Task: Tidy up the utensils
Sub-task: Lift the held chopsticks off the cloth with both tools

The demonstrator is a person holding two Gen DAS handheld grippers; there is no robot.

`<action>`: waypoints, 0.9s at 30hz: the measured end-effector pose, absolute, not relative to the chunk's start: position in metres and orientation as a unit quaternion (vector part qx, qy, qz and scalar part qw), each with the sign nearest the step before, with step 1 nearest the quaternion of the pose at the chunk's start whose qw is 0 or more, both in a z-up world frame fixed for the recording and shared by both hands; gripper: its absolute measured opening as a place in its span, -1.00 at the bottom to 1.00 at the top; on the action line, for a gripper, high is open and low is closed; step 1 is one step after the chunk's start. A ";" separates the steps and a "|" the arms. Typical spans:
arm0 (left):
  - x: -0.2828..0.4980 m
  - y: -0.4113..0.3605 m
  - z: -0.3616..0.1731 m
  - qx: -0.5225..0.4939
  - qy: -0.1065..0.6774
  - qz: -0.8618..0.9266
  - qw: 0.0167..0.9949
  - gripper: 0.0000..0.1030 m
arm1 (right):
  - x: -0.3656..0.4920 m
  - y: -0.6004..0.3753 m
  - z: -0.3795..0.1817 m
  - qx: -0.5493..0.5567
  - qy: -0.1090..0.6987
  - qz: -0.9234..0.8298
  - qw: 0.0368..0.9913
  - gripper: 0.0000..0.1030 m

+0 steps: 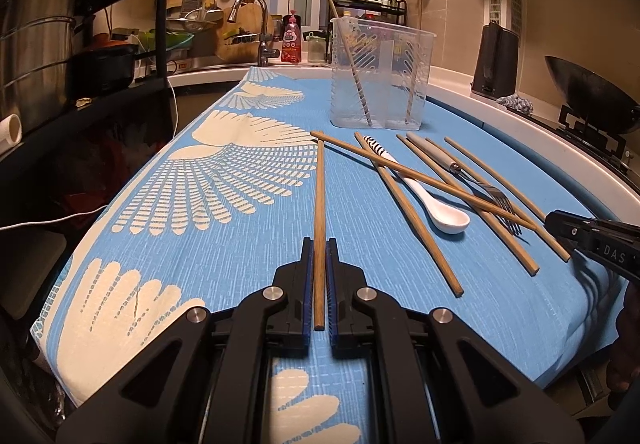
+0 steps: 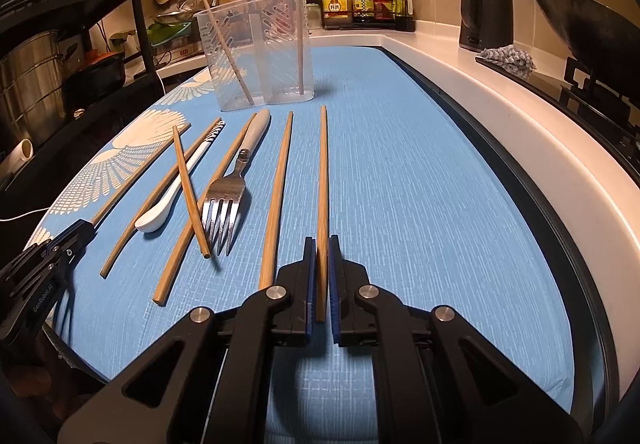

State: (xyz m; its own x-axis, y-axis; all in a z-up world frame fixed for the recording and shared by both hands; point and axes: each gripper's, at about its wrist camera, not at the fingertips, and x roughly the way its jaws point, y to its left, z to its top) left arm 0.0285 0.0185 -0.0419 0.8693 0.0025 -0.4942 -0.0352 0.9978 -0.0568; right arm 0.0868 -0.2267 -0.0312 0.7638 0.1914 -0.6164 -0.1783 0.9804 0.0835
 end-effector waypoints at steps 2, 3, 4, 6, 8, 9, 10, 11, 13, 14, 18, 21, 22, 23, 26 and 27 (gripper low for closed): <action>0.029 0.019 -0.042 -0.033 0.256 0.010 0.966 -0.88 | 0.087 -0.227 -0.031 0.009 0.328 0.098 0.939 -0.88; 0.029 0.019 -0.042 -0.032 0.256 0.010 0.966 -0.88 | 0.087 -0.227 -0.031 0.010 0.328 0.098 0.939 -0.88; 0.029 0.019 -0.042 -0.032 0.255 0.010 0.966 -0.88 | 0.087 -0.227 -0.031 0.009 0.329 0.098 0.939 -0.88; 0.029 0.020 -0.042 -0.035 0.256 0.008 0.966 -0.88 | 0.088 -0.227 -0.031 0.010 0.330 0.099 0.939 -0.89; 0.029 0.020 -0.042 -0.036 0.257 0.006 0.966 -0.88 | 0.088 -0.227 -0.031 0.012 0.331 0.099 0.938 -0.89; 0.029 0.020 -0.042 -0.037 0.258 0.006 0.965 -0.88 | 0.088 -0.227 -0.031 0.012 0.331 0.099 0.938 -0.89; 0.029 0.020 -0.042 -0.037 0.258 0.005 0.965 -0.88 | 0.088 -0.227 -0.031 0.011 0.331 0.099 0.939 -0.89; 0.029 0.020 -0.042 -0.037 0.259 0.005 0.965 -0.88 | 0.088 -0.227 -0.031 0.010 0.330 0.100 0.939 -0.89; 0.029 0.019 -0.042 -0.035 0.260 0.006 0.965 -0.88 | 0.088 -0.227 -0.030 0.009 0.330 0.101 0.939 -0.89; 0.029 0.019 -0.042 -0.035 0.260 0.005 0.965 -0.88 | 0.089 -0.227 -0.030 0.008 0.330 0.101 0.939 -0.89; 0.031 0.020 -0.041 -0.037 0.262 0.002 0.964 -0.89 | 0.088 -0.227 -0.030 0.006 0.330 0.102 0.938 -0.89; 0.030 0.021 -0.038 -0.033 0.261 0.003 0.965 -0.89 | 0.089 -0.227 -0.029 0.007 0.331 0.101 0.938 -0.89; 0.030 0.022 -0.036 -0.033 0.259 0.003 0.965 -0.89 | 0.089 -0.227 -0.028 0.007 0.331 0.100 0.938 -0.89; 0.029 0.023 -0.033 -0.034 0.256 0.003 0.966 -0.89 | 0.089 -0.228 -0.027 0.007 0.331 0.099 0.939 -0.89; 0.027 0.025 -0.022 -0.035 0.244 0.001 0.969 -0.89 | 0.088 -0.229 -0.020 0.007 0.323 0.098 0.941 -0.89; 0.027 0.026 -0.017 -0.036 0.240 -0.001 0.970 -0.89 | 0.087 -0.230 -0.016 0.007 0.319 0.099 0.943 -0.89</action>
